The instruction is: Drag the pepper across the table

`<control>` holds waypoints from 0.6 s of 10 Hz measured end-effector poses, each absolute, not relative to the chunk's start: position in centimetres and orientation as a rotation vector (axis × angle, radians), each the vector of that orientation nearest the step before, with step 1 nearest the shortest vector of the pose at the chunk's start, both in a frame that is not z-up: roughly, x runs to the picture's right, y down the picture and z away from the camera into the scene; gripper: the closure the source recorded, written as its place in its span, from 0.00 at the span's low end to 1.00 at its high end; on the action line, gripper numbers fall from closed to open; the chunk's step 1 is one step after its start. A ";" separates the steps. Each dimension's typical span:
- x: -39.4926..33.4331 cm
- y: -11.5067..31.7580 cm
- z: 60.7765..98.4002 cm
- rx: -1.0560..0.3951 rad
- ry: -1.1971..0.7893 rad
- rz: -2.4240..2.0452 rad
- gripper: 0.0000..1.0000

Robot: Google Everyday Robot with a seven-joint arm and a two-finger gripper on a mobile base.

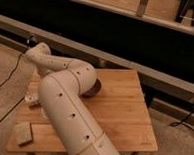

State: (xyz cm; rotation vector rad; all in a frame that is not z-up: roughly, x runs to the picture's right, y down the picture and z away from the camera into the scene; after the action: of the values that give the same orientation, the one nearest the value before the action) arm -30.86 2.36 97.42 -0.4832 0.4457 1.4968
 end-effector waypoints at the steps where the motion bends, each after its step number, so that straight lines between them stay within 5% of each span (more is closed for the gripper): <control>1: -31.0 2.4 97.4 -0.488 0.449 1.485 0.47; 3: -31.4 2.6 97.3 -0.502 0.451 1.467 0.52; 6: -31.4 2.5 97.3 -0.512 0.458 1.457 0.76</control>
State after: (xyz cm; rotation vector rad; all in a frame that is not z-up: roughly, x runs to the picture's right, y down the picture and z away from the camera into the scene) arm -31.39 2.49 97.31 -0.5120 0.4577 1.4567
